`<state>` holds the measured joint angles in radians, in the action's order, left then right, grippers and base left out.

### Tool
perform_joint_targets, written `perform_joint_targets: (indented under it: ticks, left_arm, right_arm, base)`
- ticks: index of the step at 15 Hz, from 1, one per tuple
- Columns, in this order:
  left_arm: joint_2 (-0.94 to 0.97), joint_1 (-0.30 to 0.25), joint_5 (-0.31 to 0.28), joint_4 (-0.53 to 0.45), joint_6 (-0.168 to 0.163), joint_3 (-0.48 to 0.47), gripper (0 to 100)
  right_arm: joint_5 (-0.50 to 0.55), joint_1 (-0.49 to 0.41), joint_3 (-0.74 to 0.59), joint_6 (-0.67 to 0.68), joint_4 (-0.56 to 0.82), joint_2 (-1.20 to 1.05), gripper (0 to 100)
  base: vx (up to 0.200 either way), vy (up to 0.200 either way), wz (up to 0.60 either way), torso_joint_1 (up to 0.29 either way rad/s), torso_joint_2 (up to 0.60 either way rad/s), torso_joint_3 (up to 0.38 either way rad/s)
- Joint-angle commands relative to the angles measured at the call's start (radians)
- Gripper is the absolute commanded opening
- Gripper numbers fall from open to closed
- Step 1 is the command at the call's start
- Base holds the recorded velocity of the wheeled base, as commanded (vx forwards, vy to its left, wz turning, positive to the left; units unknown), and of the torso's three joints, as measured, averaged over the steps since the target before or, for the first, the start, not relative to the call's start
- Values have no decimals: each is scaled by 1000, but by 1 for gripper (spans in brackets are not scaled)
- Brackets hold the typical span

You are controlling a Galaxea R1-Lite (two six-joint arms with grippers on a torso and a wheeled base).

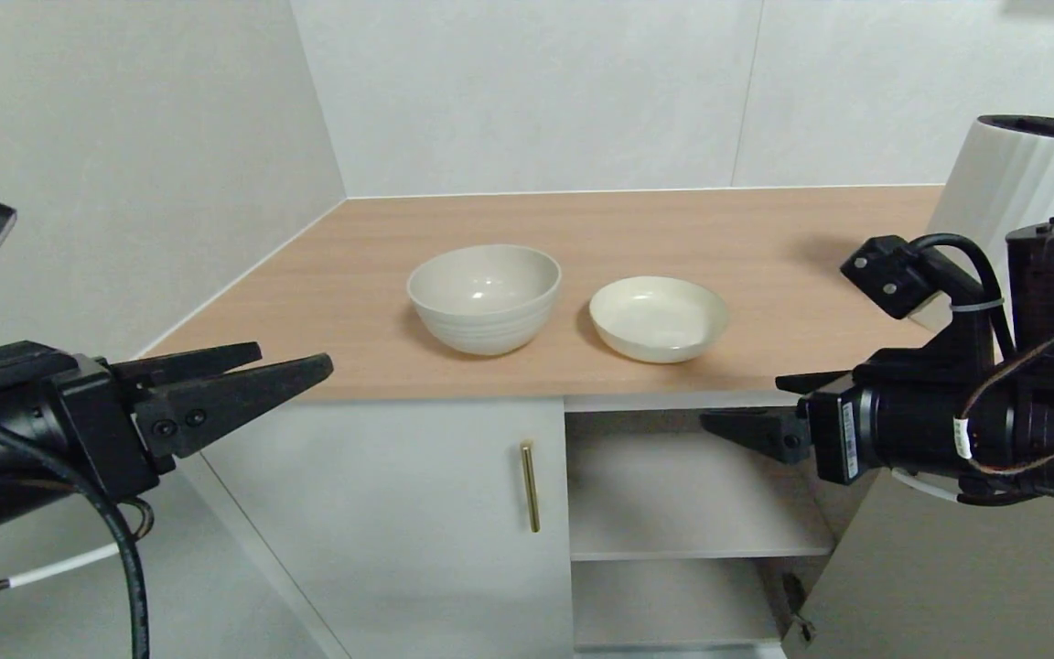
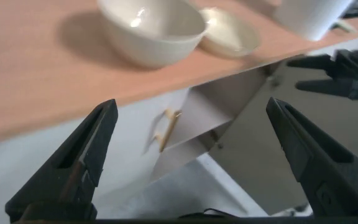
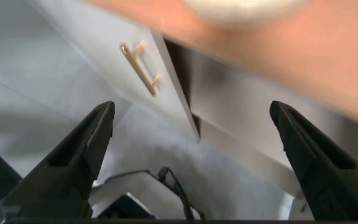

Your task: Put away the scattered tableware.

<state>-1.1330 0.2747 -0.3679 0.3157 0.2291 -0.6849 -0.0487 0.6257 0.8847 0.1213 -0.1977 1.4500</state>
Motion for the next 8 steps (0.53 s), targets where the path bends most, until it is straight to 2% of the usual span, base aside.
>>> perform_joint_targets:
  ticks: [1,2,4,6,8]
  left_arm:
    - [-36,1,-20,-3,1,-13,100]
    - [-59,12,-23,-9,1,-28,100]
    - [-154,37,-17,-17,2,-120,100]
    - [-218,44,-20,-27,10,-128,100]
    - [-261,44,-11,-41,15,-156,100]
  right_arm:
    - [0,-1,37,0,-5,27,100]
    - [0,-4,48,1,-12,39,100]
    - [0,-12,62,1,-20,67,100]
    - [-2,-43,71,1,-23,84,100]
    - [1,-47,69,3,-55,101,100]
  base:
    - [0,0,0,193,-476,-281]
    - [0,0,0,183,-471,-281]
    - [0,0,0,195,-479,-283]
    - [0,0,0,212,-481,-276]
    - [0,0,0,107,-263,-154]
